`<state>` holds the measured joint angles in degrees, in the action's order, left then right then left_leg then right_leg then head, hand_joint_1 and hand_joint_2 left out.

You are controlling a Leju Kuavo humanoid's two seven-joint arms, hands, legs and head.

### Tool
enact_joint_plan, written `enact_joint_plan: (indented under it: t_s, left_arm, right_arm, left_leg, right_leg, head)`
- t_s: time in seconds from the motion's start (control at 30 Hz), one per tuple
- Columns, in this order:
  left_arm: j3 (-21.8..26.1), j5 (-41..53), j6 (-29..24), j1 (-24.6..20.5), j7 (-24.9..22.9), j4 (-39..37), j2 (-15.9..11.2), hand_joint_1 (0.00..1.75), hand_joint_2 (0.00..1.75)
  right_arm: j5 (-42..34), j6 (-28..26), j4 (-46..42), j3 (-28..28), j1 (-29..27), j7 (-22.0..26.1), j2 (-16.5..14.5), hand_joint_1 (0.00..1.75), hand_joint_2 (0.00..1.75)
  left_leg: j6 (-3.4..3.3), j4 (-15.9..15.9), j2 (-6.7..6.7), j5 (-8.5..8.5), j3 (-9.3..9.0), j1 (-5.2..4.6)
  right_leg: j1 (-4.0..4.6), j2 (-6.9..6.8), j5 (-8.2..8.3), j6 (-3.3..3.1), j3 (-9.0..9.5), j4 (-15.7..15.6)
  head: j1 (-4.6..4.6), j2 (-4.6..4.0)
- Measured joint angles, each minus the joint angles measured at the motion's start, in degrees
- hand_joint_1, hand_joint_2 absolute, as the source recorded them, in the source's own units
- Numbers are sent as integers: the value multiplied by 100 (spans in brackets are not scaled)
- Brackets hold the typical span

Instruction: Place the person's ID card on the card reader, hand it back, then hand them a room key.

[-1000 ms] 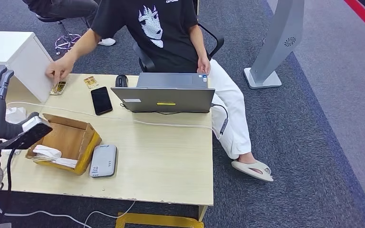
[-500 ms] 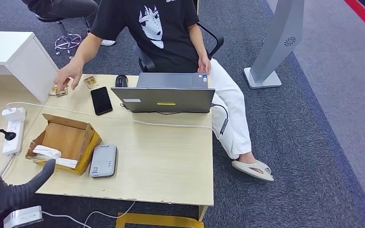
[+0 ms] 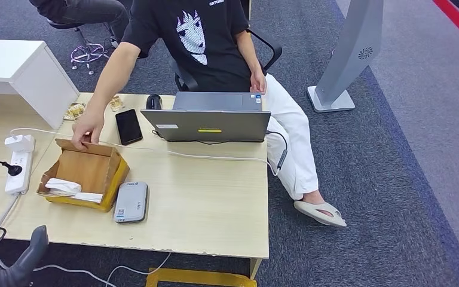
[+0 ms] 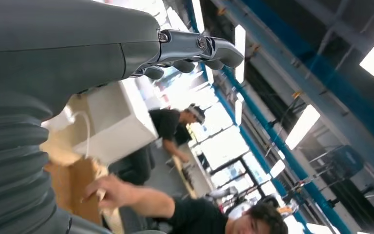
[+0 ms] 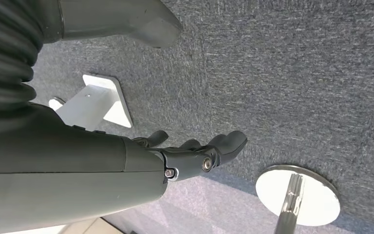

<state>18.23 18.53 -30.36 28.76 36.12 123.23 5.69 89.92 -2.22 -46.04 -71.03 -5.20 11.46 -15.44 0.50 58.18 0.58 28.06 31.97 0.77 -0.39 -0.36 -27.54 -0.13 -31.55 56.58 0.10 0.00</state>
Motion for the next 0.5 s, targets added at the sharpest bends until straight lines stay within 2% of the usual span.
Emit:
enact_joint_plan:
  t_s: [0.1, 0.17, 0.2, 0.23, 0.3, 0.4, 0.5]
  left_arm:
    - [360, -678, 723, -3, -308, 8, 511, 0, 175]
    - [650, -1601, 1110, 2, -973, -39, 822, 0, 175]
    - [769, -2150, 1113, 13, -1401, -114, 933, 0, 175]
    - [860, -2647, 911, 32, -1762, -240, 1019, 0, 175]
    - [974, -3248, 124, 81, -2093, -594, 1146, 0, 175]
    - [1187, -3329, -779, 32, -1958, -1271, 1280, 0, 175]
    - [1536, -3126, -950, -85, -1849, -1850, 1347, 0, 175]
  right_arm:
    - [-8, -41, -23, -91, -10, -44, -38, 0, 175]
    - [-55, -154, -4, -122, -15, -87, -50, 0, 175]
    - [-90, -217, 19, -129, -16, -109, -51, 0, 175]
    - [-127, -274, 53, -133, -17, -135, -52, 0, 175]
    - [-172, -354, 136, -143, -18, -178, -52, 0, 175]
    - [-140, -401, 275, -160, -17, -258, -52, 0, 175]
    - [-98, -409, 373, -171, -15, -302, -52, 0, 175]
  left_leg:
    - [0, 0, -1, 0, 0, 0]
    - [0, 0, -2, 0, 0, -1]
    - [-1, 0, -2, 1, 0, -1]
    - [-1, 0, -2, 2, 0, 0]
    - [0, 0, -1, 5, 0, 2]
    - [1, -1, -14, 5, 0, 3]
    - [2, -1, -21, 6, -1, 3]
  right_leg:
    - [0, -1, 0, 0, 1, 0]
    - [0, -1, 0, 0, 0, 0]
    - [0, -1, -1, 0, 0, 0]
    - [0, -1, -1, 0, 0, 0]
    - [0, 1, -2, -1, -2, 0]
    - [1, -13, -9, -5, 1, 0]
    - [1, -19, -13, -6, 4, 0]
  head:
    - [1, 0]
    - [2, 0]
    - [2, 0]
    - [2, 0]
    - [-1, 0]
    - [2, 0]
    - [1, 0]
